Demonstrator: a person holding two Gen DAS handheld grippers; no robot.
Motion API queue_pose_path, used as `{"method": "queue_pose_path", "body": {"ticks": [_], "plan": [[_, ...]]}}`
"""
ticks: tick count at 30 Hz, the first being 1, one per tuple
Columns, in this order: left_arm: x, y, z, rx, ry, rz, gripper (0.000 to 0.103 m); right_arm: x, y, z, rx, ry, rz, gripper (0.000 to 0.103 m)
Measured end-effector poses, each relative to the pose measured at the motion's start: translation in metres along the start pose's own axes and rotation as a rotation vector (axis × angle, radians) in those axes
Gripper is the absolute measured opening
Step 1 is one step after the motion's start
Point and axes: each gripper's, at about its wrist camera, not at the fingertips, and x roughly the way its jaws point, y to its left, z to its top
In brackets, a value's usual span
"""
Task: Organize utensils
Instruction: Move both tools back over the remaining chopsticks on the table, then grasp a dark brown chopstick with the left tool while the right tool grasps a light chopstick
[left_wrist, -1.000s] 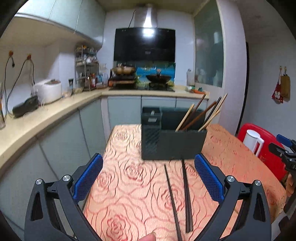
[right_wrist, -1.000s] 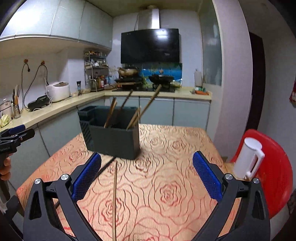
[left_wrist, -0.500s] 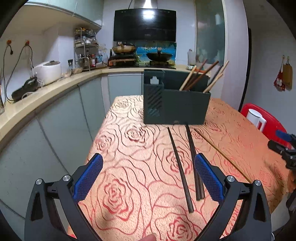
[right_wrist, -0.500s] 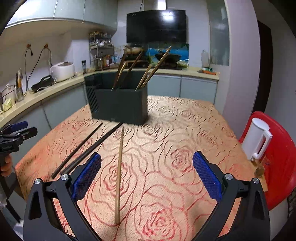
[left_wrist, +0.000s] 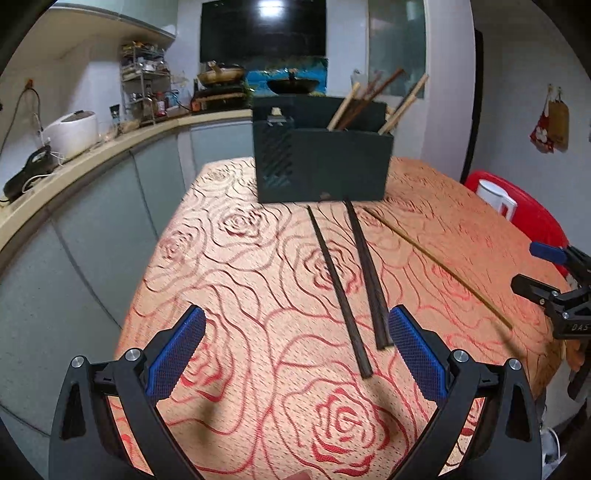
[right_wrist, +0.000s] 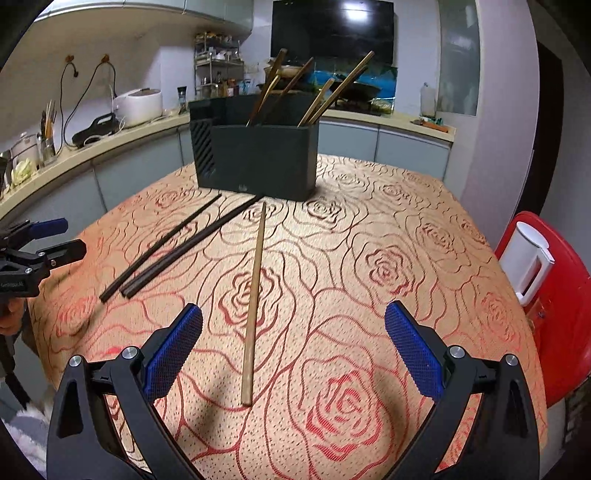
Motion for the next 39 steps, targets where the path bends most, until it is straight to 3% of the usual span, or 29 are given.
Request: {"method": "queue_pose_path", "body": {"ticks": [7,11,20,26,28,35,39], "plan": [[0.016,-0.005,-0.013,0.014,0.073,-0.018,0.095,0.007,0.0,-0.015,0.004,0.047,-0.005,0.096],[0.018,-0.009,-0.015,0.032,0.077,-0.03,0.094,0.011,0.007,-0.021,-0.016,0.069,0.02,0.085],[0.025,-0.02,-0.023,0.086,0.112,-0.074,0.065,0.018,0.019,-0.028,-0.06,0.104,0.055,0.06],[0.032,-0.021,-0.025,0.086,0.133,-0.081,0.048,0.019,0.019,-0.028,-0.048,0.104,0.087,0.048],[0.032,-0.022,-0.025,0.093,0.132,-0.078,0.041,0.019,0.019,-0.027,-0.048,0.106,0.095,0.045],[0.032,-0.014,-0.023,0.048,0.137,-0.094,0.034,0.019,0.017,-0.027,-0.028,0.11,0.108,0.041],[0.032,-0.02,-0.024,0.071,0.132,-0.11,0.023,0.019,0.02,-0.027,-0.035,0.108,0.113,0.037]]}}
